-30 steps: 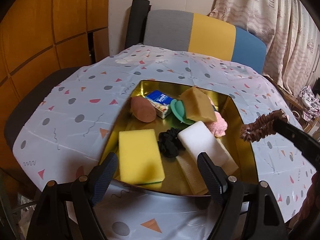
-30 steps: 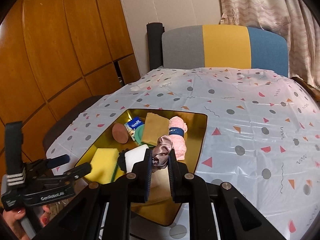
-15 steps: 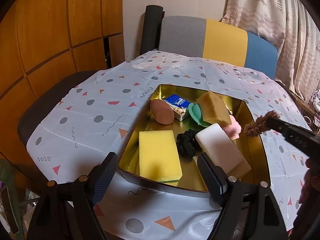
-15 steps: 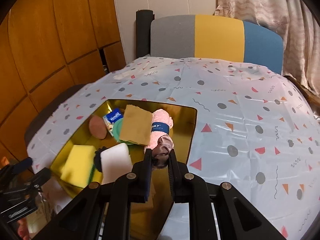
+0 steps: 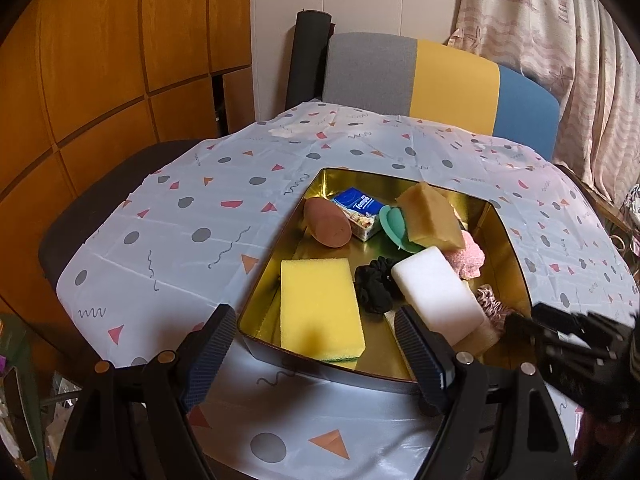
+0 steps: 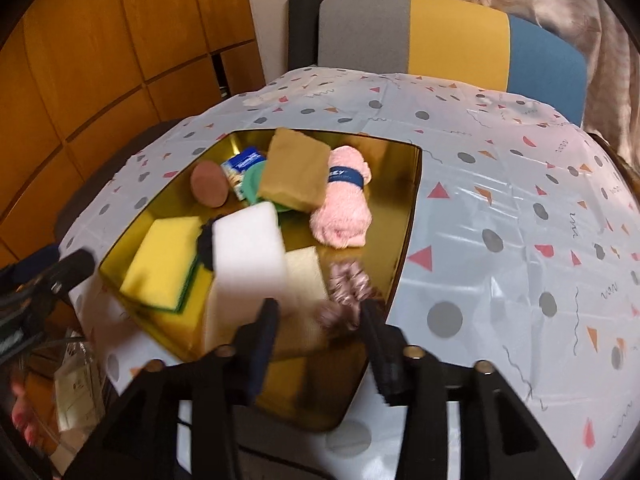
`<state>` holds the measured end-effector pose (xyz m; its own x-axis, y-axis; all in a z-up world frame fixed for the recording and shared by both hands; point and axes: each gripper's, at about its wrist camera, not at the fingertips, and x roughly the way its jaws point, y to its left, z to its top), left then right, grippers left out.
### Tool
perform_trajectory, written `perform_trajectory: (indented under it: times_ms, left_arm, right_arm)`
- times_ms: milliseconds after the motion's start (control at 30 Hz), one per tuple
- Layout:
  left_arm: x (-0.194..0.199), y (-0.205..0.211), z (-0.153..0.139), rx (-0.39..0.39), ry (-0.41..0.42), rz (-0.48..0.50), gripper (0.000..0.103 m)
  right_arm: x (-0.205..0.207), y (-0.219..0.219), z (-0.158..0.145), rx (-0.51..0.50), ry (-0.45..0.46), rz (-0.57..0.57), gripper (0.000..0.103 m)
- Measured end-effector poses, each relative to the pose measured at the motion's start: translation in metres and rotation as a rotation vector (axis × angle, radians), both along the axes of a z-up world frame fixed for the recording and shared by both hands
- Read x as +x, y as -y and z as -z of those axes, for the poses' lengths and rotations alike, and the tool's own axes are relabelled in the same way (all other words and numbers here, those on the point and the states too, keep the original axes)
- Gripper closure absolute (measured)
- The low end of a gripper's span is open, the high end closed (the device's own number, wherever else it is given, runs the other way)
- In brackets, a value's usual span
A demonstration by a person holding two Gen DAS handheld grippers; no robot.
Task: Organize rigid objects
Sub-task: 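Lower the pink satin scrunchie into the gold tray and open the right tool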
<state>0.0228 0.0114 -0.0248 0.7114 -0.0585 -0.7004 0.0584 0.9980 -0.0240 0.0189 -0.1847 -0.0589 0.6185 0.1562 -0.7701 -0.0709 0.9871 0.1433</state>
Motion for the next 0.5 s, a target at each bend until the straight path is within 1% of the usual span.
perform_trajectory:
  times_ms: [167, 233, 367, 433, 467, 500]
  left_arm:
    - [-0.001, 0.0, -0.003, 0.004, 0.0, -0.019, 0.02]
    - [-0.001, 0.001, -0.004, 0.014, -0.007, -0.022, 0.02]
    - [-0.004, 0.001, -0.008, 0.047, 0.008, -0.049, 0.02]
    - [-0.003, -0.001, -0.01, 0.054, -0.001, -0.068, 0.02]
    - [-0.002, -0.002, -0.011, 0.055, -0.007, -0.082, 0.02]
    - [-0.002, -0.005, -0.012, 0.052, -0.011, -0.097, 0.02]
  right_arm:
    - [-0.018, -0.001, -0.004, 0.038, -0.007, -0.007, 0.054]
    - [-0.022, -0.003, -0.005, 0.038, -0.011, -0.001, 0.047]
    - [-0.028, -0.01, -0.015, 0.03, -0.009, 0.003, 0.04]
    - [-0.029, -0.014, -0.019, -0.001, -0.006, 0.016, 0.026]
    - [-0.028, -0.016, -0.023, -0.024, -0.002, 0.034, 0.023]
    - [-0.028, -0.016, -0.025, -0.032, 0.003, 0.045, 0.017]
